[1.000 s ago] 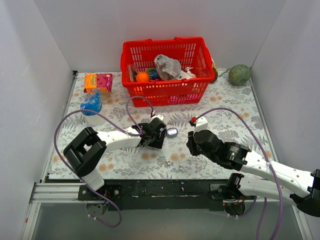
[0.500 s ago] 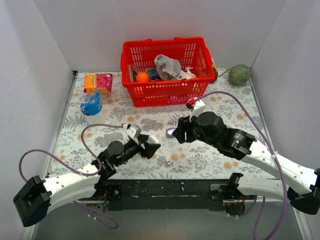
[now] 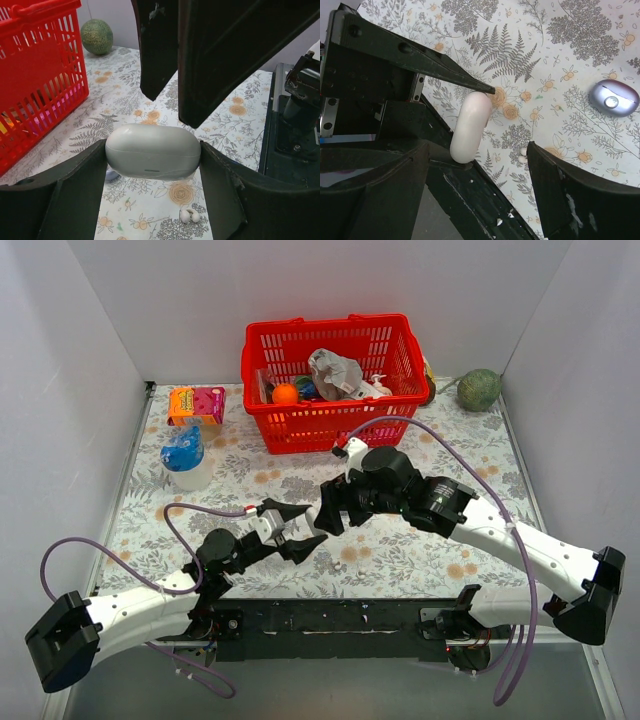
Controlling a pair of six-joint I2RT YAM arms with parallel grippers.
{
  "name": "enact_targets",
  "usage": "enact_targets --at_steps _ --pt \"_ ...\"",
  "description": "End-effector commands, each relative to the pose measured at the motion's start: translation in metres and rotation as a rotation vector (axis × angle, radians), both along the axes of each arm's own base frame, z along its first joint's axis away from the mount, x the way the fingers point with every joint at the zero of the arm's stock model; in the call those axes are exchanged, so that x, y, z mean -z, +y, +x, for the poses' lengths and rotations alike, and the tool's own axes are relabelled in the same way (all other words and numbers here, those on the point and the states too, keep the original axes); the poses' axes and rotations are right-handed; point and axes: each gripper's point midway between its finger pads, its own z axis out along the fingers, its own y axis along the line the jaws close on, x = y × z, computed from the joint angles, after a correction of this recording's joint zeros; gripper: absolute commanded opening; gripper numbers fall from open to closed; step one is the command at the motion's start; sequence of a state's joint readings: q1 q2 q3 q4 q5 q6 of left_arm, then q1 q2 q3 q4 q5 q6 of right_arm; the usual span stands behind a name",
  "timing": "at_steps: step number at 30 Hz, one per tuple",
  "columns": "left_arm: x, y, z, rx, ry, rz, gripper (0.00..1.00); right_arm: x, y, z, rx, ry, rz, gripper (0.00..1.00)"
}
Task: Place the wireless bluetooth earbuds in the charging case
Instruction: Open the charging case.
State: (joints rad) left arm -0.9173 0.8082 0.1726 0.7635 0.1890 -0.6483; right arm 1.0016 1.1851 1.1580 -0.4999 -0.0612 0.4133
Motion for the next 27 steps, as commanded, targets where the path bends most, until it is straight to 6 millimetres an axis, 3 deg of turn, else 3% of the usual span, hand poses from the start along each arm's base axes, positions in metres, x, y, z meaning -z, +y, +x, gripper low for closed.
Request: enact_targets --at_steps 1,10,27 --pt "-0.023 -0.005 0.000 0.009 -0.106 0.004 0.00 -0.018 0.010 -0.002 -0.052 -0.009 0.035 0.87" --pt "-0.023 -0.005 -0.003 0.012 -0.116 0.020 0.00 0.001 0.013 0.008 -0.013 0.009 -0.025 0.86" --pt "-0.026 -0.001 -0.004 -0.007 -0.124 0.013 0.00 0.015 -0.012 0.021 0.083 0.019 -0.078 0.83"
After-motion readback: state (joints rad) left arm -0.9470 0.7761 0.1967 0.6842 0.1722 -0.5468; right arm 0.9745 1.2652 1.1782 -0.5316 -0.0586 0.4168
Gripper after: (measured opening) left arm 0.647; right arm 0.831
